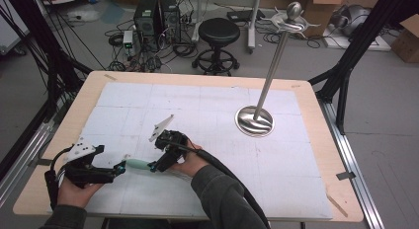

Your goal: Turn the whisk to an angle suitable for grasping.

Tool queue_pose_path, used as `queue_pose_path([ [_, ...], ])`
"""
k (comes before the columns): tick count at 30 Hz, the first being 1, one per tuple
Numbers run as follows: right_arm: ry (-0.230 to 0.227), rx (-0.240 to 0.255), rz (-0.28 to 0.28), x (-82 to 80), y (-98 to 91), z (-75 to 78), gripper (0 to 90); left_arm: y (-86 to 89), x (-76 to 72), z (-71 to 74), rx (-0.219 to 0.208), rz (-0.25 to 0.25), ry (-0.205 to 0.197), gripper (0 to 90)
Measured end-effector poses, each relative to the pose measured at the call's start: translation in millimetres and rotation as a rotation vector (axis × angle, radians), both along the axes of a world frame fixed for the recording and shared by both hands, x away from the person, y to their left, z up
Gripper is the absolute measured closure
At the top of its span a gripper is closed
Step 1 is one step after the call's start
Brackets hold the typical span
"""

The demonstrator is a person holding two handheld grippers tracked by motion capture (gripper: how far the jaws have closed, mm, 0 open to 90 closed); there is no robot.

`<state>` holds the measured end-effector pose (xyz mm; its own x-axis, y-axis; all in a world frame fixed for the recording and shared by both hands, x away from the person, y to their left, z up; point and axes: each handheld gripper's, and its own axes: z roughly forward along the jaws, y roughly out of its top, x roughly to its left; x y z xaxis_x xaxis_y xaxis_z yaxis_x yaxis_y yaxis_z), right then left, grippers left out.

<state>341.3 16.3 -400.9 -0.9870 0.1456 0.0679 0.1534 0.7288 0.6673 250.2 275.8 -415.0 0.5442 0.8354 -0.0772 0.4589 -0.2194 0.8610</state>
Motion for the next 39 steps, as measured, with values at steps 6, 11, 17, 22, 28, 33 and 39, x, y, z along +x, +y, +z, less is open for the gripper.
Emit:
queue_pose_path([
  [6, 0.001, -0.031, 0.010, 1.3, 3.8, -4.0, 27.8, -0.4, 0.4, -0.2, -0.001, -0.001, 0.001, 1.7],
  [11, -0.002, -0.042, 0.025, 1.7, 8.2, -8.0, 30.7, -0.7, 0.3, -0.3, 0.001, -0.002, 0.002, 1.7],
  [17, -0.001, -0.062, 0.047, 1.1, 13.0, -11.8, 34.1, -0.4, 0.4, -0.2, 0.003, -0.001, 0.000, 1.7],
  [22, -0.003, -0.070, 0.054, 0.1, 15.9, -14.1, 38.0, -0.5, 0.3, -0.2, 0.002, 0.000, 0.000, 1.7],
  [28, -0.002, -0.085, 0.060, 0.1, 18.5, -16.0, 41.9, -0.7, 0.6, -0.3, 0.004, -0.002, 0.001, 1.7],
  [33, 0.005, -0.090, 0.070, -0.7, 21.6, -18.5, 45.8, -0.7, 0.7, -0.4, 0.004, -0.002, 0.001, 1.7],
  [39, 0.018, -0.117, 0.072, -1.9, 24.4, -19.9, 50.3, -0.6, 0.7, -0.4, 0.003, -0.001, 0.000, 1.7],
])
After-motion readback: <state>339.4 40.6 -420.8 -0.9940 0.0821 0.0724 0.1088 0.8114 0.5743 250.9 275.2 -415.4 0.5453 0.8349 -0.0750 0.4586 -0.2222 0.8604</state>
